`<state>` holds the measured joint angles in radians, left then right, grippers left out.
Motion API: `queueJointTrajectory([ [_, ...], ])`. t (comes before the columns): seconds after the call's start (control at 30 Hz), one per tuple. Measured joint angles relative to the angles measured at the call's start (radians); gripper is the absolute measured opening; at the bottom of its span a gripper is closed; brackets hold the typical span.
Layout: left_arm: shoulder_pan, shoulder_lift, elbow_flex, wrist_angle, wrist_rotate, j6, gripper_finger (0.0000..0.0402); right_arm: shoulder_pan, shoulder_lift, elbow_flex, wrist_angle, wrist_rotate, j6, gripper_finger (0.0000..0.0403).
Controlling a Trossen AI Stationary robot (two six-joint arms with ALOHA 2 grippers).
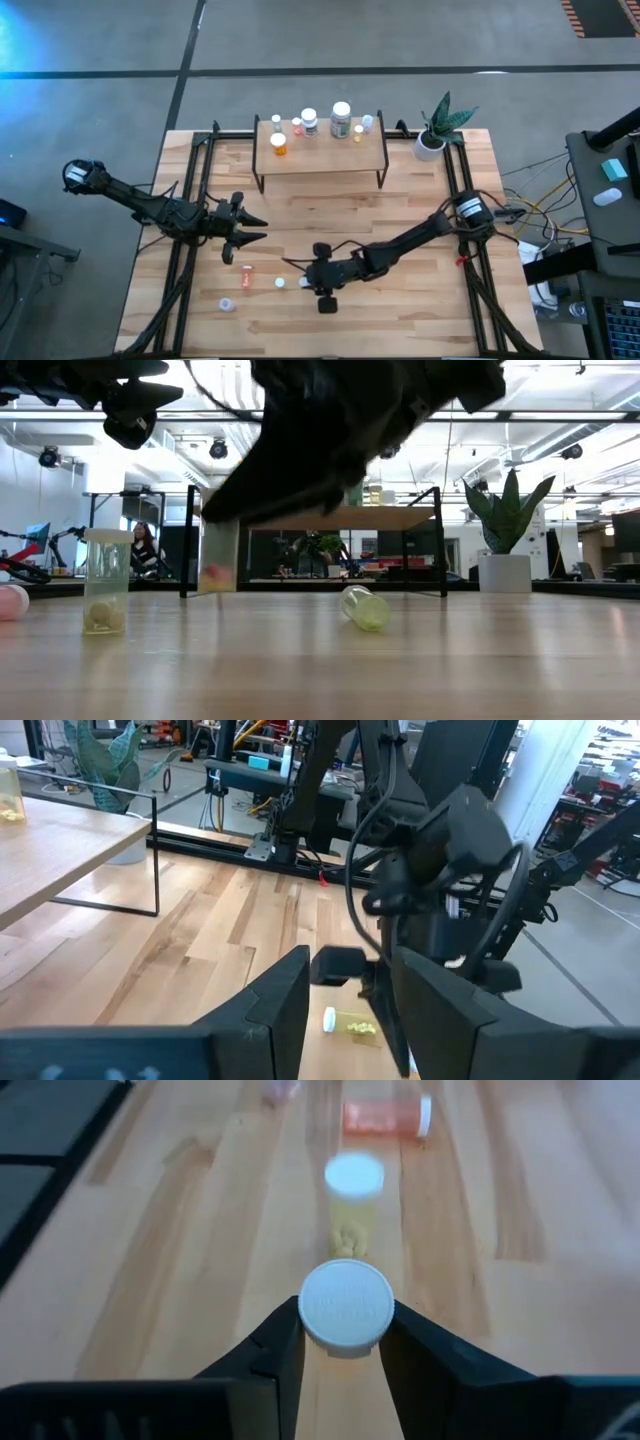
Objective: Pick and place medicine bottles onto shelf by color
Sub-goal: Put the middle yellow medicine bottle on the shelf
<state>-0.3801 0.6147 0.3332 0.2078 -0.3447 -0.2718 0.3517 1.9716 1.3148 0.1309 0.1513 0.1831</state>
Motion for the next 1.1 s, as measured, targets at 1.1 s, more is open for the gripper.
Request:
queueJointTrajectory([
  [1.1,0.000,-0.002,0.000,-0.007,0.000,0.017,0.0127,-0.302,-0.411,-0.155,-0.182,-0.003,-0.150,0.0111],
])
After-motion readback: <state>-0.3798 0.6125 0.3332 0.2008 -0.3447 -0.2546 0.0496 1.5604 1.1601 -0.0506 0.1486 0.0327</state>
